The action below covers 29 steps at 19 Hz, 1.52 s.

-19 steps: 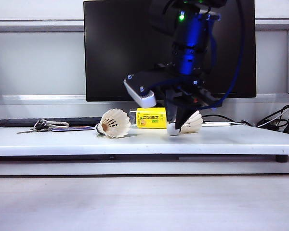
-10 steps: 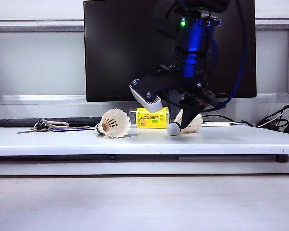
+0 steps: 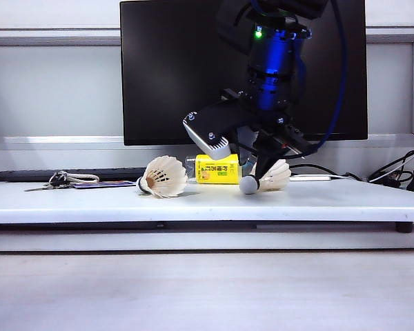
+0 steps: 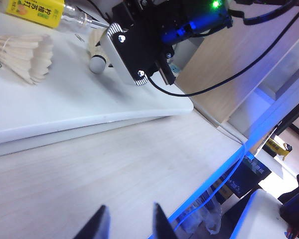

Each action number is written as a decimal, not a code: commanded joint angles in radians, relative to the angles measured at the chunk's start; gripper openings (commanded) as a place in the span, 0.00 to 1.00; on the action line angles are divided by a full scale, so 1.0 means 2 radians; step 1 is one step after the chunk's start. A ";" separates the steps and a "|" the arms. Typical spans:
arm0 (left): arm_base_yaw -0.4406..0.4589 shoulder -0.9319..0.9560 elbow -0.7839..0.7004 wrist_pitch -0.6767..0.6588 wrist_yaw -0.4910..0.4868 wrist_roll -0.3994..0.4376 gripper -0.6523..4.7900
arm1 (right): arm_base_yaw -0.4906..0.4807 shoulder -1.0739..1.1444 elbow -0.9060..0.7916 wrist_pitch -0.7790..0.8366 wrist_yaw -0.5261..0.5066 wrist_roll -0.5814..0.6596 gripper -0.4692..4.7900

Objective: Stack the badminton balls on the table vertically.

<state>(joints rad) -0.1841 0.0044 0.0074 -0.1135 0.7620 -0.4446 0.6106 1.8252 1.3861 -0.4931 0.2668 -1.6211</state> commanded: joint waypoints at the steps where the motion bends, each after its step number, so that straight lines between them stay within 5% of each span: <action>1: 0.000 -0.002 -0.001 -0.003 0.007 0.002 0.34 | 0.000 0.001 0.005 0.004 -0.001 -0.002 0.48; 29: 0.000 -0.002 -0.001 -0.015 0.010 0.015 0.34 | -0.019 0.035 0.005 0.036 -0.013 -0.004 0.48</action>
<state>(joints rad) -0.1841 0.0044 0.0086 -0.1238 0.7769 -0.4191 0.5728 1.8935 1.3926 -0.4290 0.2459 -1.6287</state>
